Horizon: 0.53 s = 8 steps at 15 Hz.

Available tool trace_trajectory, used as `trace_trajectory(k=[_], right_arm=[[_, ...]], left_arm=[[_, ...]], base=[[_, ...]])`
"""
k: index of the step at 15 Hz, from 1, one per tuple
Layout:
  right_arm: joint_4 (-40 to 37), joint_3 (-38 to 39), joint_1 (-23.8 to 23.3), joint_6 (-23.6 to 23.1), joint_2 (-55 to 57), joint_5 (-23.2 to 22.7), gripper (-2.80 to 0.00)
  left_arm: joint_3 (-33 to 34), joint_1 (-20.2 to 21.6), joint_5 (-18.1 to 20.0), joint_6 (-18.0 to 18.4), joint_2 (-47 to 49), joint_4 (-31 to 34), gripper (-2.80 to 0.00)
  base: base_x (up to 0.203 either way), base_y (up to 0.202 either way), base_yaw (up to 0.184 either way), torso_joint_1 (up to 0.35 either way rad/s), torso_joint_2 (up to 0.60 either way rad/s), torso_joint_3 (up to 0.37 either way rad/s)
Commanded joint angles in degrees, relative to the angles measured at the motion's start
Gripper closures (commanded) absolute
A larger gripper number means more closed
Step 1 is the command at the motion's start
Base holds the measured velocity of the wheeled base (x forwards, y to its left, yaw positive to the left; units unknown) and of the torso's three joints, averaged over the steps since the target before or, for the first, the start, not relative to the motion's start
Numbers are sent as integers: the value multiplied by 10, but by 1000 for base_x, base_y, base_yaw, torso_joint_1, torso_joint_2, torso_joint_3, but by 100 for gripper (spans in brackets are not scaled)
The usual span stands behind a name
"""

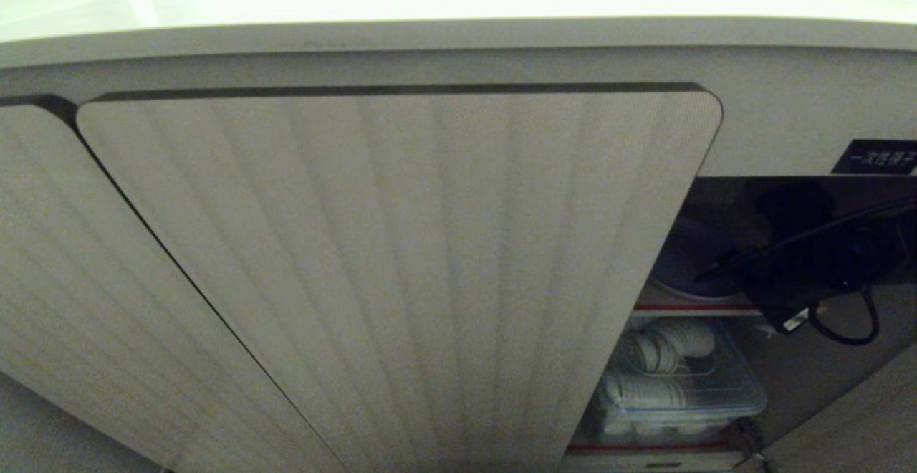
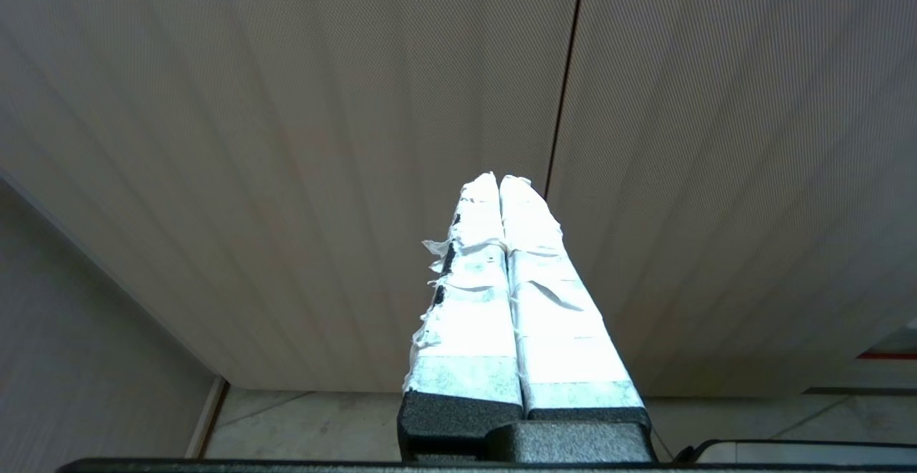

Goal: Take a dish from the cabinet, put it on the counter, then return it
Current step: Put it back into the cabinet

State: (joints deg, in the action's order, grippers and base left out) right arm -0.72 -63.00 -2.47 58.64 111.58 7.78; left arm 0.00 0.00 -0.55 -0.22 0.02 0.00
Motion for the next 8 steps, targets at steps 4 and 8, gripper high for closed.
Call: trace_trajectory(k=[4, 8], right_arm=[[25, 32, 1, -38, -22, 0, -280], [44, 59, 1, -57, -40, 0, -280]], left_arm=[[0, 0, 0, 0, 0, 0, 0], [0, 0, 0, 0, 0, 0, 0]], base=[[0, 0, 0, 0, 0, 0], [0, 0, 0, 0, 0, 0]])
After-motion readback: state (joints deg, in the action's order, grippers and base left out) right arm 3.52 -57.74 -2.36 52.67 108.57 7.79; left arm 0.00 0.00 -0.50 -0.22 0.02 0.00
